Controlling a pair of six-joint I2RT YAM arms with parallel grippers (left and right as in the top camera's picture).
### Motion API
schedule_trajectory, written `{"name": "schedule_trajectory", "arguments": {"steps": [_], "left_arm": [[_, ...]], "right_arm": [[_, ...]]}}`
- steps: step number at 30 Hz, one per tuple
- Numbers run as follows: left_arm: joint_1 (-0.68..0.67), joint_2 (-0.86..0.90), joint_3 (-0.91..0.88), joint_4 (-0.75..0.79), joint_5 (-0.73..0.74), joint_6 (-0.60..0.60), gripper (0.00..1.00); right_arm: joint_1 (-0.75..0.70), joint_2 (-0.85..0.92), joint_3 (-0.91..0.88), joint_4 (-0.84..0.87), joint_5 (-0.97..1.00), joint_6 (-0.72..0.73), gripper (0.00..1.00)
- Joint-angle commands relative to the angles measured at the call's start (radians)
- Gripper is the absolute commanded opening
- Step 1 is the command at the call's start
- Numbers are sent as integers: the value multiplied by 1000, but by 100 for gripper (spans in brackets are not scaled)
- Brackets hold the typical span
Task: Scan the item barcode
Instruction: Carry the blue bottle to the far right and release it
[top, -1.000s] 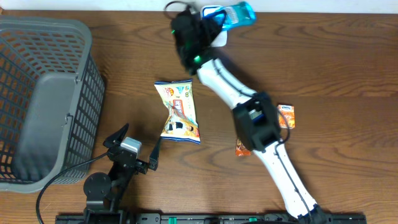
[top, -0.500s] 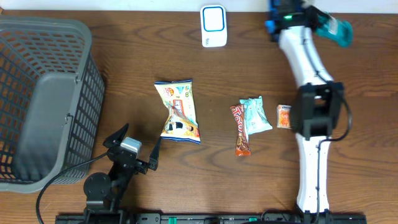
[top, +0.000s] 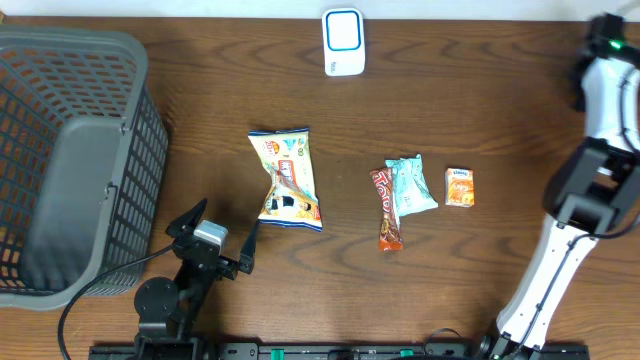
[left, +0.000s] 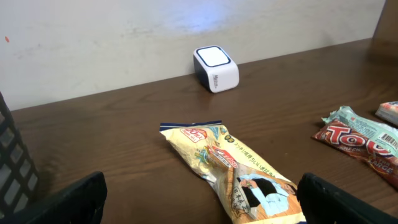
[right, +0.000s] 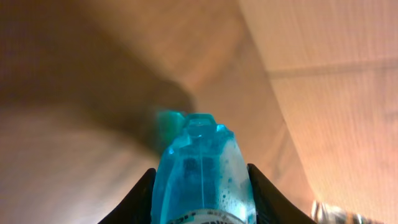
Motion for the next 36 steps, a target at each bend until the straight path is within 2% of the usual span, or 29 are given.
{"name": "schedule_trajectory", "arguments": {"steps": [1, 3, 7, 16, 19, 20, 21, 23, 26, 29, 36], "left_arm": [[6, 0, -29, -15, 20, -1, 98], [6, 0, -29, -15, 20, -1, 98], [6, 0, -29, -15, 20, -1, 98], [6, 0, -29, -15, 20, -1, 98], [6, 0, -29, -15, 20, -1, 98], [6, 0, -29, -15, 20, -1, 98], [6, 0, -29, -15, 20, -1, 98], [6, 0, -29, -15, 20, -1, 98], [6, 0, -29, -15, 20, -1, 97], [6, 0, -29, -15, 20, -1, 98], [6, 0, -29, -15, 20, -1, 98]], "right_arm": [[-71, -29, -52, -10, 5, 103, 15], [-101, -29, -86, 0, 6, 103, 15], [-153, -29, -167, 37, -3, 104, 22], [-206, -29, -201, 26, -98, 171, 47], [-210, -29, -201, 22, -98, 171, 57], [-210, -29, -201, 18, -98, 171, 64], [-209, -29, -201, 14, -98, 171, 76], [-208, -29, -201, 7, -99, 171, 87], [-203, -29, -191, -11, -103, 179, 99], [-196, -32, -159, -48, -137, 213, 99], [-167, -69, 30, -168, -463, 216, 99]]}}
